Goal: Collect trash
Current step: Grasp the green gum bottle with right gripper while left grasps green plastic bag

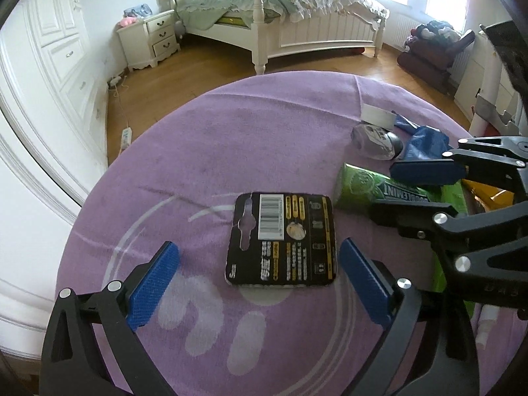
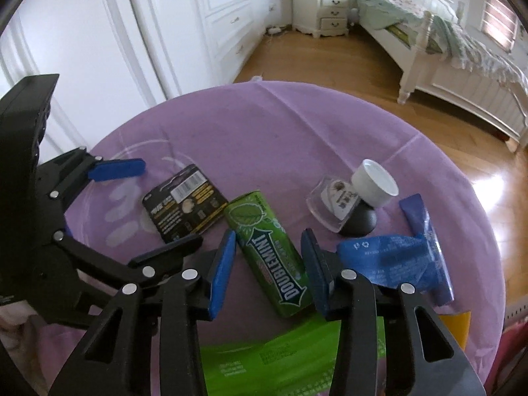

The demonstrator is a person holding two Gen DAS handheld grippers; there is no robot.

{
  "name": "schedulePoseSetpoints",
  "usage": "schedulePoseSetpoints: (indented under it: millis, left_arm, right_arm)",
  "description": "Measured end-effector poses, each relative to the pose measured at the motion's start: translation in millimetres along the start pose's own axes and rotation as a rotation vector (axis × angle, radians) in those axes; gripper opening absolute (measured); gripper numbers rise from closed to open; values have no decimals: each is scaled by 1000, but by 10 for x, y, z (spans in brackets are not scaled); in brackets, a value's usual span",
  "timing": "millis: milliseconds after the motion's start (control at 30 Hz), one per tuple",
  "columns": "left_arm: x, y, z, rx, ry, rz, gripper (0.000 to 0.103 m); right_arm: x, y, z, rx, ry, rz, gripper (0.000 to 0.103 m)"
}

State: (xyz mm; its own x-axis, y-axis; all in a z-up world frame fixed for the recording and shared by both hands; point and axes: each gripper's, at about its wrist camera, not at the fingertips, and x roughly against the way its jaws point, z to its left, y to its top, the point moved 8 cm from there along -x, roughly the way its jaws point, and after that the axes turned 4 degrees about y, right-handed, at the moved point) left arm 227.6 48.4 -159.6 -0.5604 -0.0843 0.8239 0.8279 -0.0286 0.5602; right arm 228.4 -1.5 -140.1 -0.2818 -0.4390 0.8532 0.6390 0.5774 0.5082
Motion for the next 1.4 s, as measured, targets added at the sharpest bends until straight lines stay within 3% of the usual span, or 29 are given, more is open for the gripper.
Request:
schedulePoseSetpoints:
  millis: [133,233,300,433,533,600,633,667,767,833,933,1000,1033,1133,1267,1333,1400]
  left_arm:
    - [31,-44,18,8,1,-3,96]
    - [1,-35,74,22,9,-3,97]
    - [-23,-10,127,40,22,-3,97]
    - [-67,45,121,30,19,-2,97]
    - [-5,86,123,9,16,-38,63]
    - [19,57,136,17,0,-34,63]
    - [43,32,142,19,-6,-43,57]
    - [102,9,169,40,-21,-63,26]
    - [226,-96,217,142,-165,-48,12]
    - [320,-152,233,136,-163,-63,11]
    - [450,-201,179,130,-180,-89,12]
    - [460,-172,198,127,-126,-102,16]
    - [403,-151,199,128,-102,-73,25]
    - [281,-45,192,139,-12,-49,98]
    - [149,34,-3,85,-5,-24,98]
    - [31,5,-123,15,45,2,97]
    - [31,32,-109,47,31,-9,84]
  right_arm:
    - [-72,3,0,1,-12,10,45]
    - [-13,-21,-12,-33,-15,-10,36]
    - [167,-56,-10,-97,15,-83,34]
    - [848,-199,-24,-307,209,-320,33]
    - [1248,-444,-61,-400,258,-418,32]
    - [1426,-590,-99,-433,269,-443,31]
    - [1504,-667,-128,-448,266,-454,31]
    - [1571,-748,-155,-464,262,-465,31]
    - [1753,-979,-260,-518,265,-497,30]
    - [1858,-1123,-308,-539,256,-517,30]
    - [2010,-1341,-408,-580,248,-545,30]
    - [2039,-1469,-419,-600,242,-551,30]
    - [2046,-1557,-433,-617,243,-553,30]
    - [2063,-1714,-436,-633,237,-547,30]
    - [2033,-1888,-412,-649,241,-526,30]
    - [1989,-1926,-375,-654,246,-517,30]
    - [1965,-1957,-364,-658,249,-513,30]
